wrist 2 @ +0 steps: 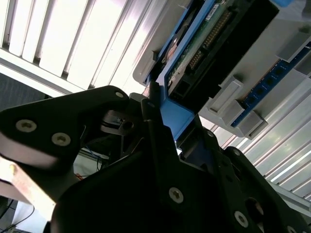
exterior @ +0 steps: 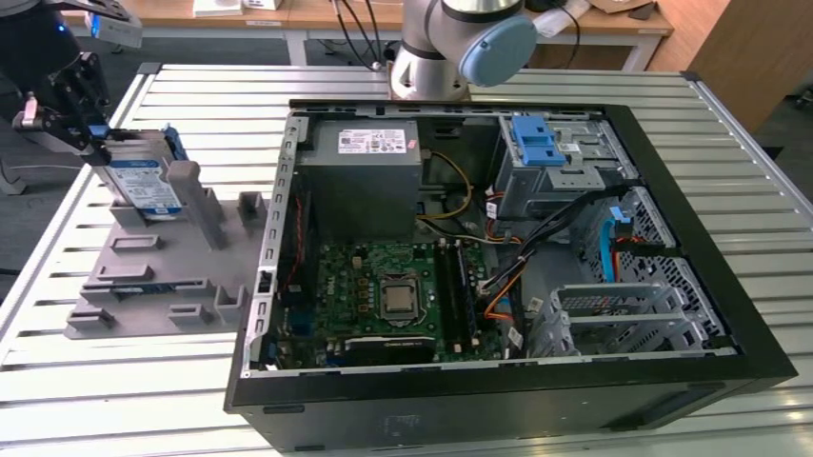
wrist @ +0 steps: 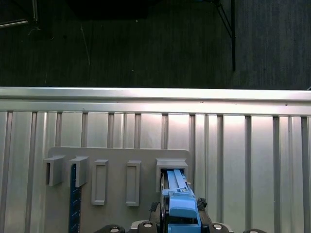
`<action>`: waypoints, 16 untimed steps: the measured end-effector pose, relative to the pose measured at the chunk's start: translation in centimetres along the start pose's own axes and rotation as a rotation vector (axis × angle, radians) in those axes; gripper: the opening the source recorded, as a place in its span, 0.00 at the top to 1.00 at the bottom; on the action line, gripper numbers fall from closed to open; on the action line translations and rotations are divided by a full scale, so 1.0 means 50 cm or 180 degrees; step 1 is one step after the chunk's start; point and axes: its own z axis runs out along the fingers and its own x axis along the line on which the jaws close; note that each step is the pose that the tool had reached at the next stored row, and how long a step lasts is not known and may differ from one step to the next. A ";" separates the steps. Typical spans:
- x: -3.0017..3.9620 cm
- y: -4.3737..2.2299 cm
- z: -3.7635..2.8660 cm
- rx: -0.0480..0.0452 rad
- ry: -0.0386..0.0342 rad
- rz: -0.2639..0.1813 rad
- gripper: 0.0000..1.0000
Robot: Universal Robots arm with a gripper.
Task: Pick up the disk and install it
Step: 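Pick up the disk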
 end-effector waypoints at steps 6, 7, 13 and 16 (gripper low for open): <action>0.000 0.000 -0.002 0.0000 0.0000 0.0000 0.64; 0.000 0.000 -0.002 0.0000 0.0000 0.0000 0.64; 0.000 0.000 -0.011 0.0000 0.0000 0.0000 0.64; 0.000 0.000 -0.017 0.0000 0.0000 0.0000 0.64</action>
